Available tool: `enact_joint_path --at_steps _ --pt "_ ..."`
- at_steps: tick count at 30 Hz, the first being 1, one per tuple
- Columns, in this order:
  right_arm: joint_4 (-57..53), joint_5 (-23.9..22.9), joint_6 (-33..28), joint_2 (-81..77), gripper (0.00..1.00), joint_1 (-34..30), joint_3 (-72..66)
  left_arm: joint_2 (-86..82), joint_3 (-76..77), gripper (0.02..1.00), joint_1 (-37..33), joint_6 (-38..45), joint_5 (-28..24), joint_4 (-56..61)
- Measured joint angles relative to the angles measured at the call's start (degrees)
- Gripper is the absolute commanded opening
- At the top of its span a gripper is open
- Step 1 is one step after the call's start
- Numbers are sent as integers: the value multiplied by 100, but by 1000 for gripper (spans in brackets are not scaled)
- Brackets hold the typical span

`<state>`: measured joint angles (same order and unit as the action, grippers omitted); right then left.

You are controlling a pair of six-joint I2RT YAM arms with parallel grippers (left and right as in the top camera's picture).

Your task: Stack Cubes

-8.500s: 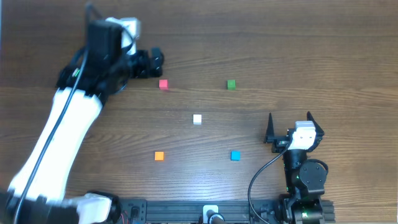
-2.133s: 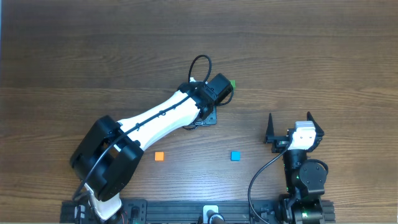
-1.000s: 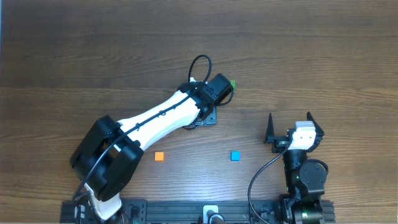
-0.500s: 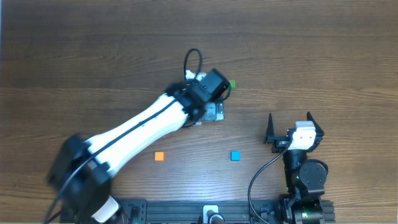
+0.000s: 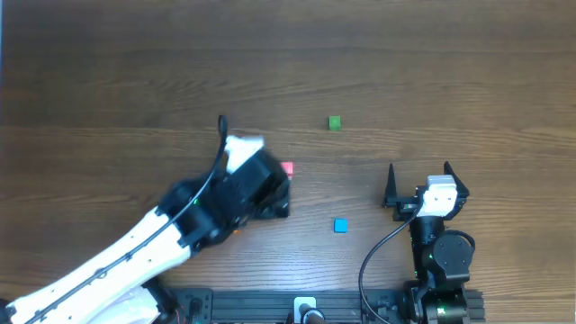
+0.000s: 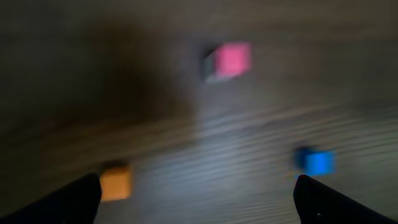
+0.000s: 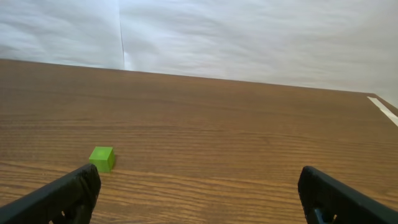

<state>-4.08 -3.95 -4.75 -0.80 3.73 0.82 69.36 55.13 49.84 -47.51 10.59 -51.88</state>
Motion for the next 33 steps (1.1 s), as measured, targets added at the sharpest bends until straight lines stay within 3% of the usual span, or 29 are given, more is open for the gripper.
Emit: enact_joint_path --at_steps 12,33 --pt "2 2 2 0 993 0 0 -240 -1917 956 -227 -35 -72 699" --pt "0 2 0 0 991 0 0 490 -2076 833 -455 -35 -313 1342"
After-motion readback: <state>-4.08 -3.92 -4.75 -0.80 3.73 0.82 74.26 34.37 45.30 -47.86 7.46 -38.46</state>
